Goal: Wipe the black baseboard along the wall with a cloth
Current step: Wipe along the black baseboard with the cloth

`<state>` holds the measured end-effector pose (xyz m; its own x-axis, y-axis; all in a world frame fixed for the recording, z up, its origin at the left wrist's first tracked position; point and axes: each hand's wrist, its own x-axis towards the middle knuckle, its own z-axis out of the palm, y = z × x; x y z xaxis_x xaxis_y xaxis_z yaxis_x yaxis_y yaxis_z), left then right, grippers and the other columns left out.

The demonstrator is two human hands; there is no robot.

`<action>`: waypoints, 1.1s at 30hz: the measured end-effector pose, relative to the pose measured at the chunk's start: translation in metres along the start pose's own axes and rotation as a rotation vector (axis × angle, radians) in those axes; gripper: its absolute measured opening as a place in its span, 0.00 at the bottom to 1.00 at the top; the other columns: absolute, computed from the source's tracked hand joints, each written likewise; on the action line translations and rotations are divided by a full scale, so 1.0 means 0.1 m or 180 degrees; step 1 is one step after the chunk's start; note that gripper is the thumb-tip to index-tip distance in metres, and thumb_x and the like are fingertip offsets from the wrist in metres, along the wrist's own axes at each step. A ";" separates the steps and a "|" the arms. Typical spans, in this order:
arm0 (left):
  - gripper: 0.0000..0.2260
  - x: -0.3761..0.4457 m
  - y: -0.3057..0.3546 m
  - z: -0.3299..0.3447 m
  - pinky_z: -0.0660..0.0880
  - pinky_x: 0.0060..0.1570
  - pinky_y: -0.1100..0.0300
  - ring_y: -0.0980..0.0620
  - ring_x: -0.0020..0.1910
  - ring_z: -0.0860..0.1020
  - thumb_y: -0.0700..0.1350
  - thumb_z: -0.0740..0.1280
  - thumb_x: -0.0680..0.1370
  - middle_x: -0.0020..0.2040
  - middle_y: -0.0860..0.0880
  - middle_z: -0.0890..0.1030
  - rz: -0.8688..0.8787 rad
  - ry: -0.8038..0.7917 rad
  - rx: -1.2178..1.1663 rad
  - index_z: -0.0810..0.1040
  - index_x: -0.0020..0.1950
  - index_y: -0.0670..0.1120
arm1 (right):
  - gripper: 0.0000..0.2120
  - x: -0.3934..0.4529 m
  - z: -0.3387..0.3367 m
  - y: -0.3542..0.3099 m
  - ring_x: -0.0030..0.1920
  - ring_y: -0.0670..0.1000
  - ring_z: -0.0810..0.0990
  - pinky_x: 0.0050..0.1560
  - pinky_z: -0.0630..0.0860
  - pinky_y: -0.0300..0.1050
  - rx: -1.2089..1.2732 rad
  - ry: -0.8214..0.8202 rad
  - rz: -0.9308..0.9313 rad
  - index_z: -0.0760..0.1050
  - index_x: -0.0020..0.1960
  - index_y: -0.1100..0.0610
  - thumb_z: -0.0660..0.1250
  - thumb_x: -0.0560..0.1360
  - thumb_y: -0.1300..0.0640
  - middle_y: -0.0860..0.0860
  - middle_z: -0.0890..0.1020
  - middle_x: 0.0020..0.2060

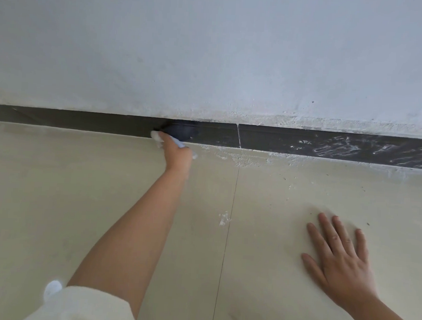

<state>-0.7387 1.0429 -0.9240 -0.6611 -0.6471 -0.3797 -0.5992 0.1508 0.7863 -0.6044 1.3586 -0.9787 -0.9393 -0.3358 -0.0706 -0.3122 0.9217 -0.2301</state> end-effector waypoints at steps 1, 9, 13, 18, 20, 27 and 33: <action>0.28 -0.09 0.01 0.08 0.62 0.51 0.64 0.52 0.52 0.67 0.36 0.52 0.78 0.72 0.39 0.59 -0.0005 -0.0185 -0.0055 0.42 0.74 0.43 | 0.29 0.00 0.00 0.00 0.73 0.43 0.37 0.71 0.39 0.50 0.0008 -0.0006 -0.0012 0.61 0.65 0.54 0.36 0.77 0.37 0.43 0.41 0.75; 0.34 -0.25 0.09 0.27 0.38 0.60 0.82 0.43 0.73 0.37 0.24 0.48 0.70 0.71 0.40 0.30 0.1204 0.0164 -0.0010 0.33 0.70 0.36 | 0.30 0.01 -0.04 -0.01 0.73 0.43 0.37 0.71 0.39 0.50 0.0009 -0.0097 -0.0012 0.61 0.65 0.55 0.36 0.77 0.37 0.43 0.43 0.75; 0.32 0.03 -0.06 0.00 0.37 0.55 0.84 0.43 0.73 0.41 0.25 0.50 0.71 0.72 0.35 0.34 0.1301 0.0483 0.0607 0.37 0.70 0.33 | 0.33 0.01 -0.06 -0.05 0.74 0.46 0.40 0.71 0.39 0.50 -0.0008 -0.0216 0.0121 0.68 0.64 0.57 0.36 0.78 0.38 0.60 0.73 0.64; 0.36 -0.14 -0.23 0.08 0.54 0.56 0.74 0.49 0.73 0.50 0.26 0.52 0.71 0.75 0.44 0.40 0.1341 0.0166 0.1043 0.36 0.72 0.40 | 0.38 0.00 -0.05 -0.03 0.65 0.57 0.62 0.71 0.39 0.50 -0.0181 -0.0163 0.0090 0.76 0.59 0.61 0.36 0.78 0.39 0.61 0.75 0.62; 0.36 -0.21 -0.23 0.14 0.56 0.50 0.75 0.47 0.71 0.57 0.26 0.54 0.71 0.75 0.43 0.47 0.1327 0.0150 0.1060 0.39 0.73 0.40 | 0.38 0.01 -0.05 -0.04 0.64 0.57 0.62 0.70 0.41 0.51 -0.0160 -0.0167 0.0094 0.77 0.59 0.61 0.36 0.78 0.39 0.61 0.75 0.61; 0.36 -0.40 -0.27 0.22 0.53 0.57 0.73 0.47 0.72 0.57 0.34 0.62 0.75 0.75 0.44 0.50 0.1552 -0.0171 0.0922 0.40 0.74 0.44 | 0.38 0.00 -0.06 -0.04 0.64 0.56 0.62 0.68 0.44 0.52 -0.0133 -0.0102 0.0099 0.77 0.59 0.61 0.36 0.78 0.39 0.61 0.76 0.61; 0.40 -0.30 -0.29 0.13 0.57 0.62 0.65 0.47 0.70 0.62 0.37 0.67 0.73 0.74 0.45 0.56 0.1487 0.0036 0.1020 0.41 0.74 0.44 | 0.38 0.01 -0.06 -0.02 0.62 0.61 0.73 0.67 0.45 0.53 -0.0239 -0.0158 0.0091 0.77 0.58 0.60 0.35 0.78 0.40 0.60 0.76 0.61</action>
<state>-0.7075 1.0676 -0.9417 -0.8852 -0.4649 -0.0203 -0.3524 0.6412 0.6817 -0.6056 1.3573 -0.9720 -0.9403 -0.3167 -0.1245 -0.2970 0.9424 -0.1541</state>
